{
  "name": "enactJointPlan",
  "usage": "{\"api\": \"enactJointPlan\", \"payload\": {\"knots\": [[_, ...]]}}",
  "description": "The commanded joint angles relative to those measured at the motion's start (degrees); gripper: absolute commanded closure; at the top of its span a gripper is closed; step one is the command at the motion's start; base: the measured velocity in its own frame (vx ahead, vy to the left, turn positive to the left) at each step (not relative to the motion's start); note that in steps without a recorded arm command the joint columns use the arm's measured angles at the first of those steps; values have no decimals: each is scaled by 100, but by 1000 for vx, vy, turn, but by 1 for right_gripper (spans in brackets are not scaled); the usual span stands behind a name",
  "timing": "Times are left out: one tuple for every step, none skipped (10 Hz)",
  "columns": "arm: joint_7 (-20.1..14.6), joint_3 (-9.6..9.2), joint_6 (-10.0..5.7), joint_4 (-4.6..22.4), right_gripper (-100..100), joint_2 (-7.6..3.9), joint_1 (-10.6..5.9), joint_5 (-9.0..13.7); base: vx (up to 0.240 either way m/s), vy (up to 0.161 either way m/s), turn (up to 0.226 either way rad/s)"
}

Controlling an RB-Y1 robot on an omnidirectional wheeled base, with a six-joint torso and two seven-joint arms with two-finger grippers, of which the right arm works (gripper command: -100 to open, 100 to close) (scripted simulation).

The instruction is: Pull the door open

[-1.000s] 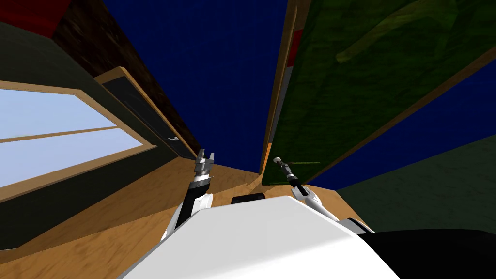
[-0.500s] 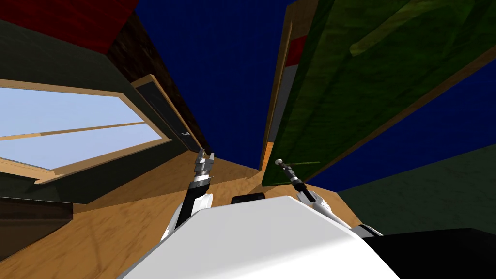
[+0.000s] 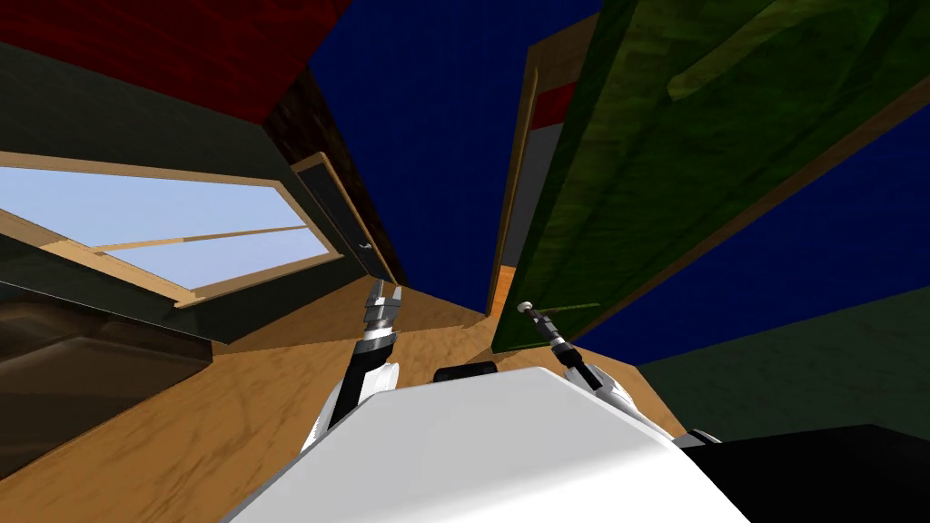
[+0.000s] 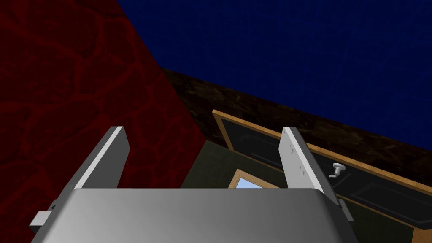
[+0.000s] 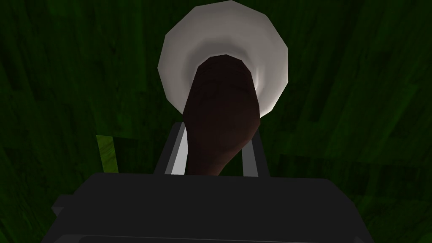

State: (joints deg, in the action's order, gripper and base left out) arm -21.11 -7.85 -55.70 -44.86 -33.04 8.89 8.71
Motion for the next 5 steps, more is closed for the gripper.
{"api": "enactJointPlan", "payload": {"knots": [[-43,-33,-178,34,100,-84,115,13,-208,-52,160],[-79,-61,-291,63,100,-136,172,20,-220,-93,164],[-97,-74,-346,77,100,-161,200,24,-188,-97,129],[-129,-99,-449,104,100,-208,252,31,-166,-59,135],[-144,-110,-496,116,100,-230,275,34,-140,-40,98]]}}
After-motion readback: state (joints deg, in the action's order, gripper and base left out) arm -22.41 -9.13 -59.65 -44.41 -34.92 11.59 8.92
